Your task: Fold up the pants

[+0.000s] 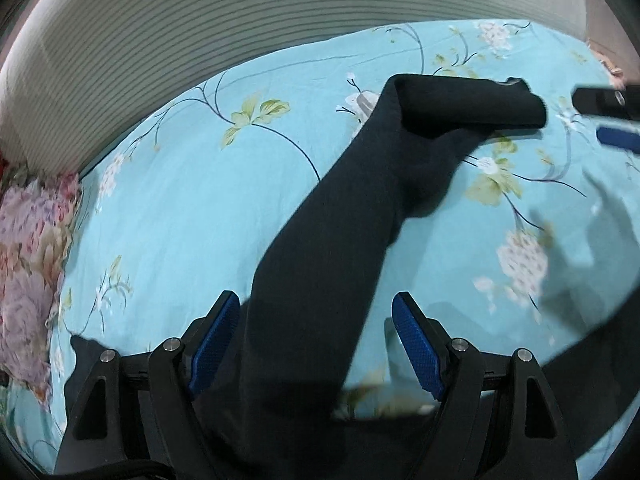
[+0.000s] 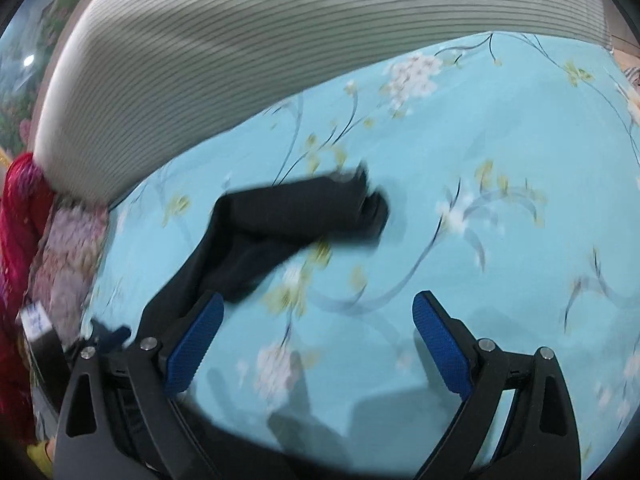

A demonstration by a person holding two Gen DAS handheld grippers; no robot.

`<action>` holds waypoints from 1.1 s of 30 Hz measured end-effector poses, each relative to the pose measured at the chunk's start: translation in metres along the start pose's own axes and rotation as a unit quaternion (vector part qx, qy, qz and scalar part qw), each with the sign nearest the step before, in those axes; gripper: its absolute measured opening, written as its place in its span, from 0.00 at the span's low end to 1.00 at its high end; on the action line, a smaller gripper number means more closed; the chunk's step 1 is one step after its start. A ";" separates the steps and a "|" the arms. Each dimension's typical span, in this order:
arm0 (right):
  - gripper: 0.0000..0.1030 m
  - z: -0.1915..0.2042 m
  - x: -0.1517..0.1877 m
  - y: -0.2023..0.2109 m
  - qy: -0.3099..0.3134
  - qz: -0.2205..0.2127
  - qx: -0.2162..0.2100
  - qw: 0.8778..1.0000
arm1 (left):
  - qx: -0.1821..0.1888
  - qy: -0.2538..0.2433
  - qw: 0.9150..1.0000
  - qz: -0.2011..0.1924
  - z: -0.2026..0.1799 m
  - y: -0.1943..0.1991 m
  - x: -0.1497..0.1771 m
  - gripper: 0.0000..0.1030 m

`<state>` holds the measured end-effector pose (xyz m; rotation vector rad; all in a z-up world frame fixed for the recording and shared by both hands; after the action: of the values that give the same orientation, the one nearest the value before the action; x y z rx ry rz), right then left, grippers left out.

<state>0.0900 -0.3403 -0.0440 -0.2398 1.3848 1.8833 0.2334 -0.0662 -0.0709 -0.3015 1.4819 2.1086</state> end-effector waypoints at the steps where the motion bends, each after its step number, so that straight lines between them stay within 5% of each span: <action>1: 0.87 -0.005 -0.011 -0.005 0.000 0.001 0.003 1.000 | -0.001 0.000 1.000 0.002 -0.001 -0.005 -0.003 0.77; 12: 0.57 -0.024 -0.061 -0.064 0.034 0.022 0.023 0.999 | 0.026 -0.003 0.999 0.036 0.007 -0.040 -0.010 0.51; 14: 0.45 -0.021 -0.065 -0.068 0.043 0.017 0.021 0.999 | 0.038 -0.001 0.999 0.038 0.008 -0.041 -0.011 0.46; 18: 0.03 -0.010 -0.068 -0.070 0.079 0.028 0.012 0.996 | 0.068 0.017 0.997 0.045 0.018 -0.043 -0.011 0.24; 23: 0.03 0.000 -0.069 -0.045 0.092 0.004 -0.014 0.996 | 0.121 0.040 0.991 0.046 0.034 -0.041 -0.011 0.15; 33: 0.03 0.000 -0.045 0.011 0.108 -0.007 -0.026 0.994 | 0.184 0.011 0.983 0.017 0.037 0.007 0.005 0.13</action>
<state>0.1132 -0.3621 -0.0108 -0.4904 1.4707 1.9275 0.2300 -0.0320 -0.0535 -0.1619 1.8605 1.8122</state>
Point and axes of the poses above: each gripper's, at about its wrist camera, not at the fingertips, and y roughly against the way its jaws point, z to its left, x to its underside, the point moved 8 cm from there along -y, roughly the way its jaws point, and after that the axes turned 7 degrees about -x, right-handed, at the moved point
